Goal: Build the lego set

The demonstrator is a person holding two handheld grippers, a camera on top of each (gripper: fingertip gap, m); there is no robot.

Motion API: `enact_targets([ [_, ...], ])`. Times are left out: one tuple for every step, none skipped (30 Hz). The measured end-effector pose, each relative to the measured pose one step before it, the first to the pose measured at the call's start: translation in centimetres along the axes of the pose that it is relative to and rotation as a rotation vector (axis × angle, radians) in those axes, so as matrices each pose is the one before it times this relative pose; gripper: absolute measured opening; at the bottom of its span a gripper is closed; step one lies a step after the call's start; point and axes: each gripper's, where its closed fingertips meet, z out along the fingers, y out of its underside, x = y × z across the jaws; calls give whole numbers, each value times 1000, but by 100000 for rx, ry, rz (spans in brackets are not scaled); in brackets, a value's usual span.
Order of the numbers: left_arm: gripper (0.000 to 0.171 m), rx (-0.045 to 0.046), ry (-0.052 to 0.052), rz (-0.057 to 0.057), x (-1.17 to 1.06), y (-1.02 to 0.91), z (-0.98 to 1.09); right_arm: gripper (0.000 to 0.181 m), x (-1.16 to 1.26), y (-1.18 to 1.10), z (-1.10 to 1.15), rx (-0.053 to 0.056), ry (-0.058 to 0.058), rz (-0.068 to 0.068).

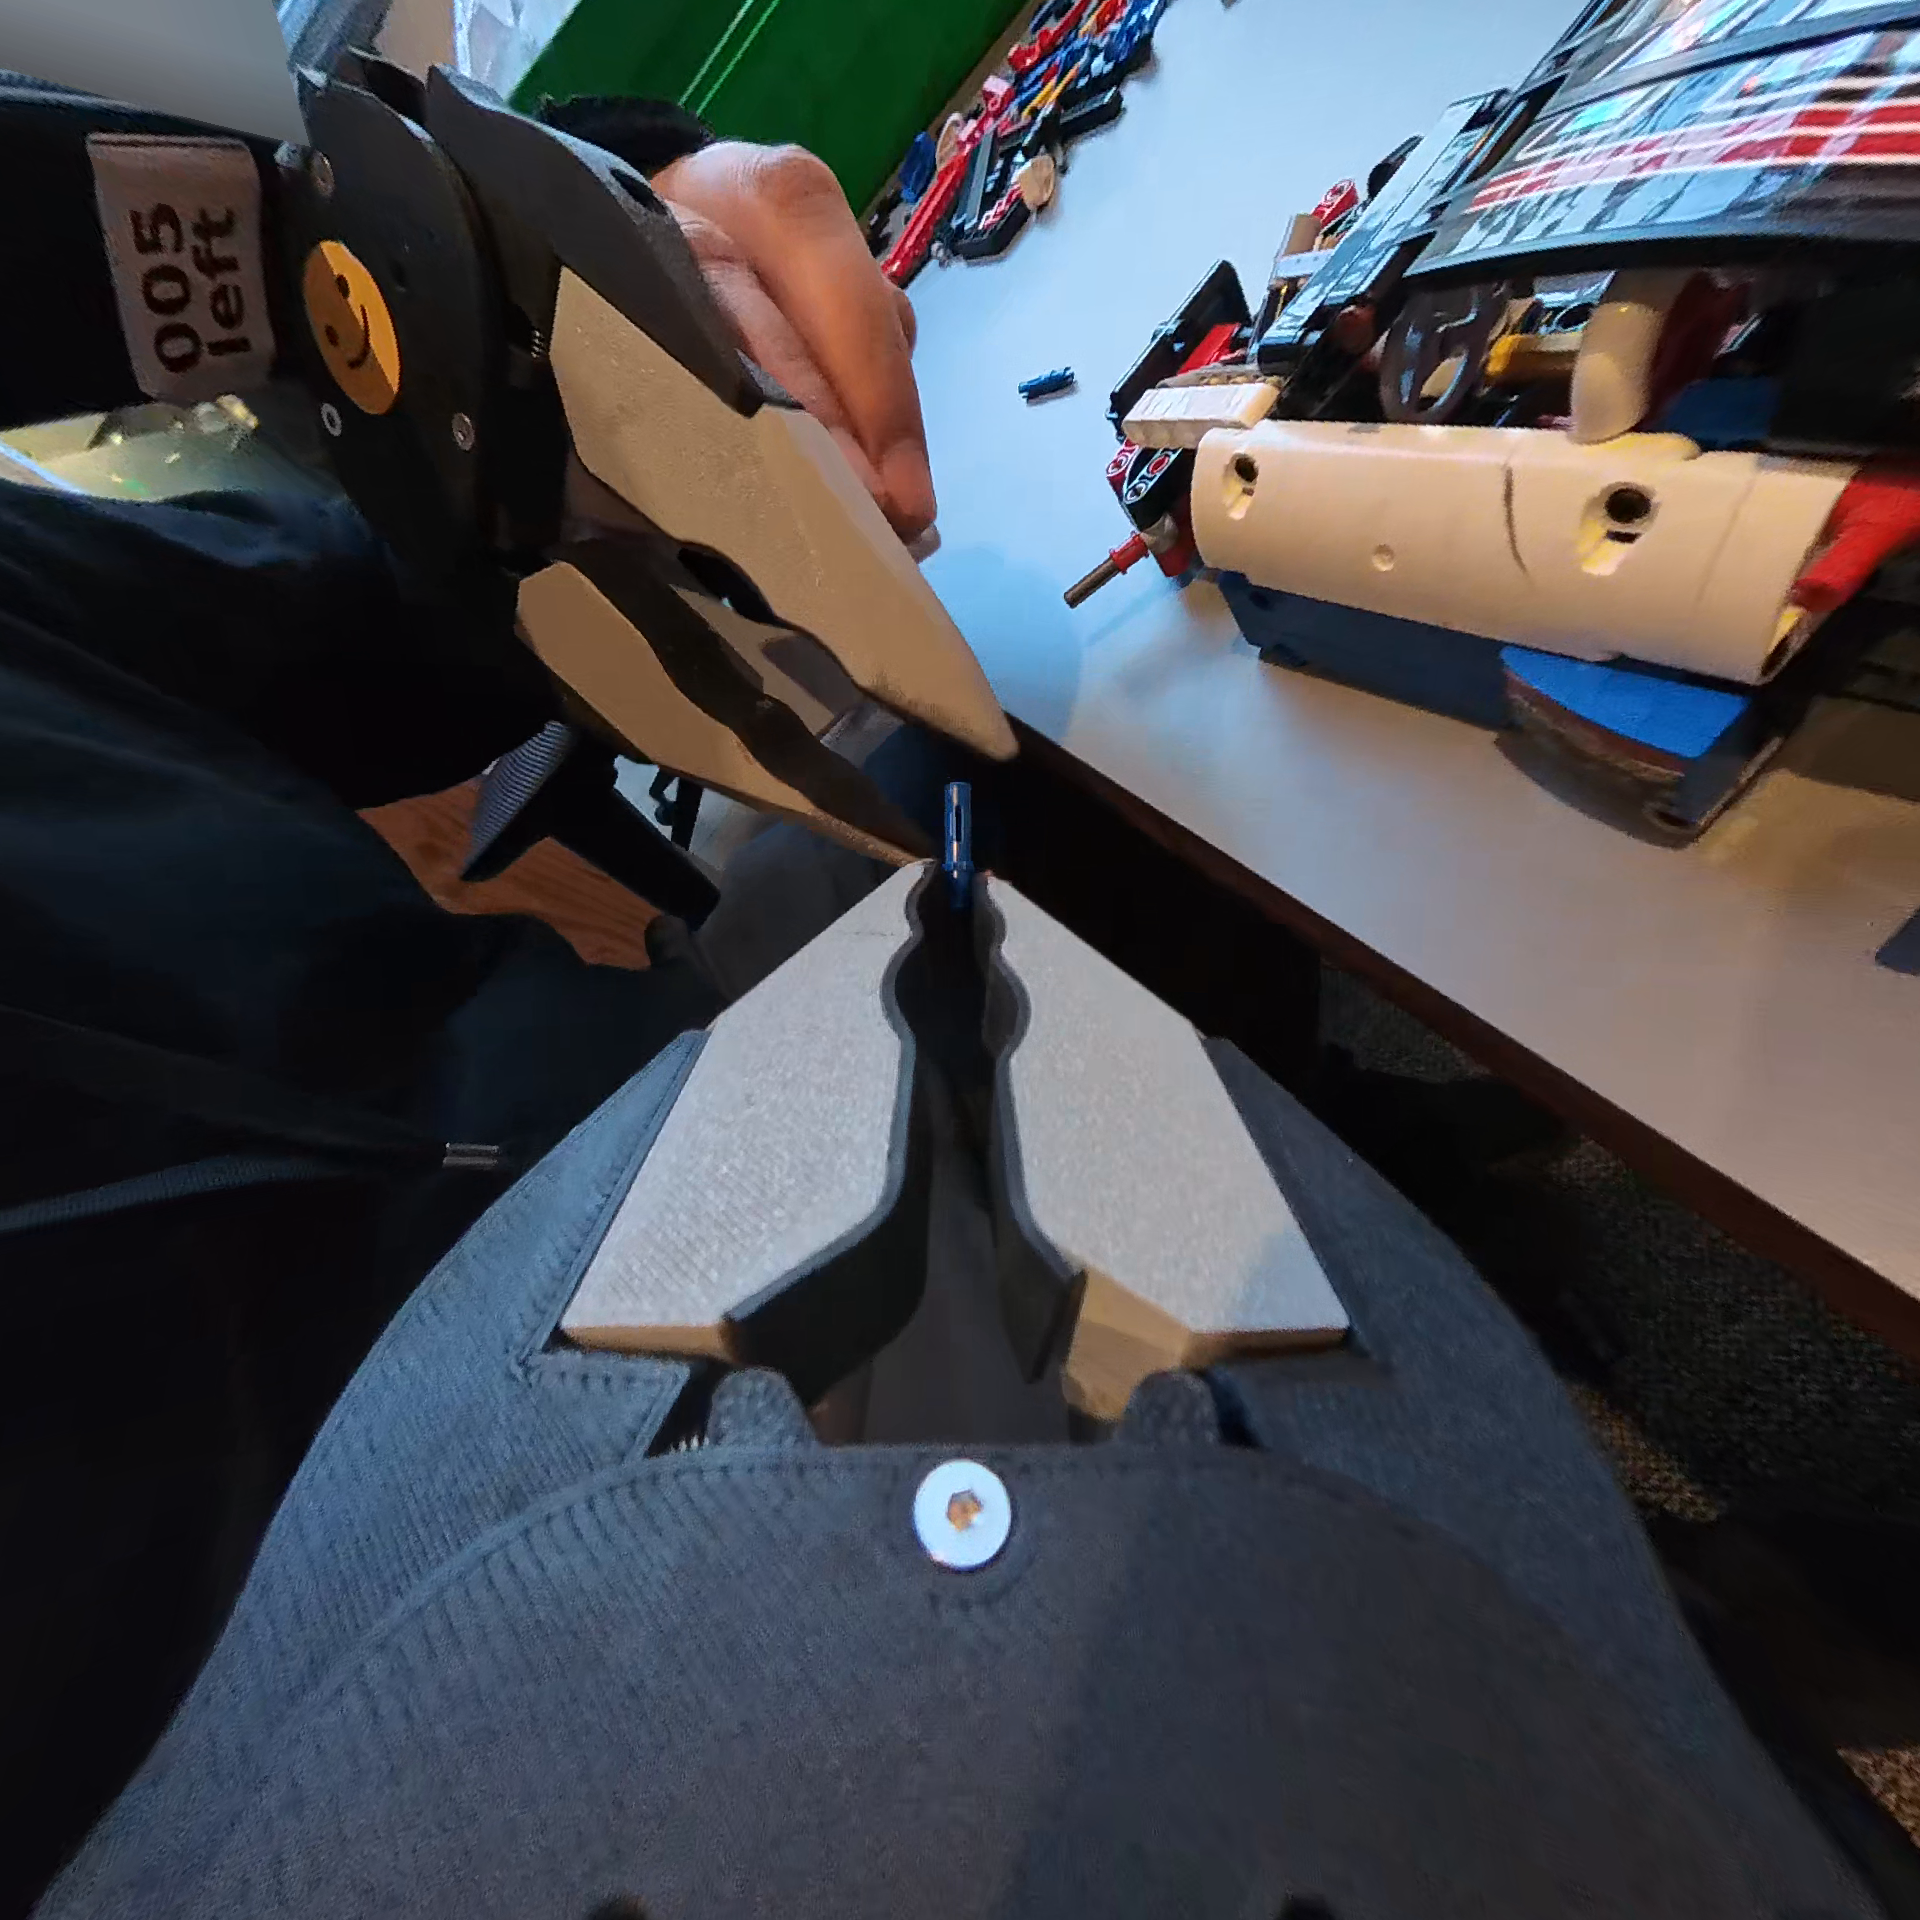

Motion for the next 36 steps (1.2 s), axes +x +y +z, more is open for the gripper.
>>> enact_targets([
  [20, -392, 1413, 1273, 293, 39, 150, 3, 5, 53, 13, -158, -78, -4],
  [18, -1035, 325, 1335, 116, 138, 180, 3, -12, 49, -8, -166, -275, 99],
  [14, -1301, -479, 886, -20, 165, 199, 3, -54, 45, -11, -183, -583, 199],
  [8, -1061, 109, 430, 57, 117, 174, 3, -28, 27, -27, -65, -303, 133],
  [6, -444, -332, 233, -37, 22, 120, 3, 51, 115, -16, -517, 139, 78],
  [4, -53, -105, 125, -30, -14, 63, 3, 26, 101, 6, -396, -48, 123],
  [4, 23, 489, -241, 21, -13, 49, 3, 30, 48, -23, -40, -49, 102],
  [4, 216, 254, -514, -29, -6, 55, 3, 55, 22, -52, 156, 79, 94],
  [4, 399, 224, -577, -11, -16, 71, 3, 34, 3, -61, 141, 24, 220],
  [4, 428, 259, -397, 16, -9, 71, 3, 33, 36, -52, -160, -48, 238],
  [4, 246, -322, -224, -32, -27, 70, 3, 25, 42, -21, -259, -69, 121],
  [7, -24, -534, 105, -43, -38, 57, 3, 16, 45, 1, -244, -68, -10],
  [5, -156, 244, 694, 75, -13, 26, 3, 18, 20, 0, -90, -20, -9],
  [4, -180, 151, 1006, 58, 6, -2, 3, -4, 19, 8, -104, -131, 58],
  [4, -246, -24, 1188, 25, 28, -6, 3, 3, 23, -2, -32, -148, 64],
  [4, -107, 158, 896, 54, 13, -20, 3, -14, 5, -8, 68, -195, 137],
  [4, -151, 350, 648, 58, 32, -25, 3, -7, -14, -13, 180, -120, 118],
  [3, -211, 332, -103, 22, 48, 4, 3, 33, -61, -41, 467, 230, 49],
  [2, -265, 502, -1147, 27, 64, 49, 3, 68, -130, -90, 928, 609, -115],
  [2, 213, 560, -1886, 24, 23, 65, 3, 56, -193, -133, 1155, 622, -358],
  [1, 710, -9, -2332, -64, -22, 53, 3, 47, -162, -143, 927, 663, -654],
  [1, 639, -402, -2499, -139, -23, 26, 4, 92, -117, -149, 684, 1267, -1356],
  [1, 734, -335, -2378, -124, 12, 4, 4, 139, -60, -152, 466, 1820, -2308],
  [1, 1172, -177, -2223, -110, -36, -33, 5, 152, -4, -195, 169, 2211, -2683],
  [1, 1687, 472, -2012, -6, -87, -59, 7, 75, -49, -230, 438, 1895, -2524],
  [1, 1439, 1148, -1587, 108, -62, -87, 7, -9, -155, -282, 1188, 1465, -2432],
  [2, 934, 629, -989, 63, -20, -85, 7, -123, -275, -290, 1861, 903, -2823],
  [2, 301, 61, -550, -15, 43, -73, 8, -250, -292, -282, 1835, 399, -3296],
  [2, -225, 40, -176, -9, 76, -68, 8, -349, -243, -204, 1214, -18, -3639],
  [2, 115, 100, 74, 2, -4, -64, 10, -392, -148, -98, 273, 103, -3994],
  [2, 542, 653, -250, 62, -103, -82, 11, -264, -14, -7, -741, 1152, -4634],
  [1, 591, 1153, -393, 122, -122, -73, 12, -22, 64, 35, -1333, 3083, -5505],
  [2, 458, 1508, -155, 163, -103, -56, 14, 65, 82, 73, -1513, 3938, -6349],
  [2, -61, 1544, -240, 152, -16, -23, 15, -22, 104, 121, -1799, 3511, -6645],
  [2, -322, 1060, -499, 51, 24, 5, 15, -28, 154, 159, -2310, 3469, -6394],
  [2, -109, 1407, -769, 73, 49, 4, 17, -39, 216, 173, -2728, 3405, -6106],
])
